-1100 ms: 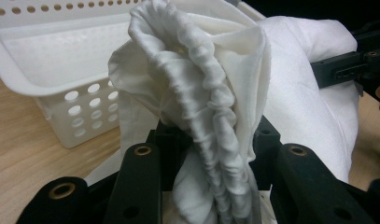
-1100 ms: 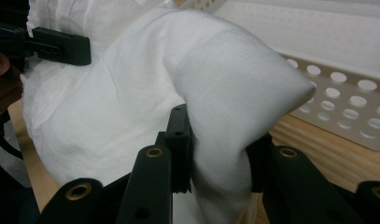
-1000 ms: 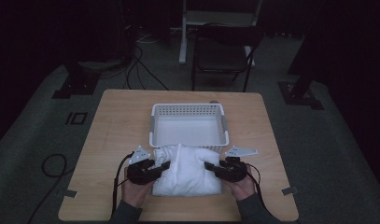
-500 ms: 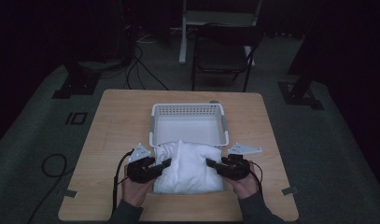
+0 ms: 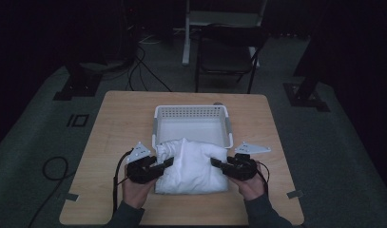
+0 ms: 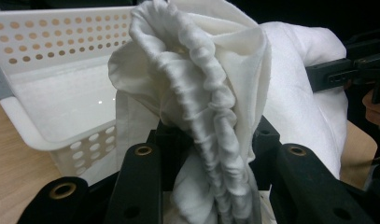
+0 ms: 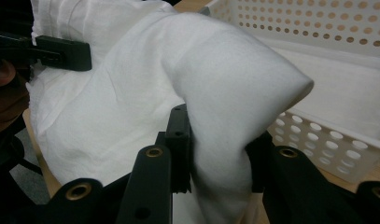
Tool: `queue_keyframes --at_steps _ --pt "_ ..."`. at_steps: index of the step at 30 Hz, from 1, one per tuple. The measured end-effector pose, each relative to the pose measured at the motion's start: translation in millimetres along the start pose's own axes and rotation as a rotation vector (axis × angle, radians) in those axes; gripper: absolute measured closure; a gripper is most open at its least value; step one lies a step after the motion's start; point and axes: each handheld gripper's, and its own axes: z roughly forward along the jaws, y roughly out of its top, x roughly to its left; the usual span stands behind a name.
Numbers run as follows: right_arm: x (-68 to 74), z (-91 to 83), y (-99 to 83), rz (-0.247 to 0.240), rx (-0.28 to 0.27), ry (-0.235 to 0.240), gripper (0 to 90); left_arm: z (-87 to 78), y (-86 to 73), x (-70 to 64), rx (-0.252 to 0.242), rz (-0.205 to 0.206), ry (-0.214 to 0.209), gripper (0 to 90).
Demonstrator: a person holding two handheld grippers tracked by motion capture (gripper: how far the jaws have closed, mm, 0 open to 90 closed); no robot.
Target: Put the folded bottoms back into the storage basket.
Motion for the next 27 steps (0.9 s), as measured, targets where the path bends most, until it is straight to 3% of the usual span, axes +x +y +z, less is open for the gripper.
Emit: queue_keyframes --at_steps 12,27 --pt "1.3 -1.7 11.1 -0.016 -0.017 -0.003 71.2 -3.4 9.8 1.6 -0.020 0.007 0.003 65.2" --pt "-0.2 -4.4 36.2 -0.036 -0.067 -0.013 71.3 -6.2 37.7 6.1 -0.064 0.033 0.024 65.2"
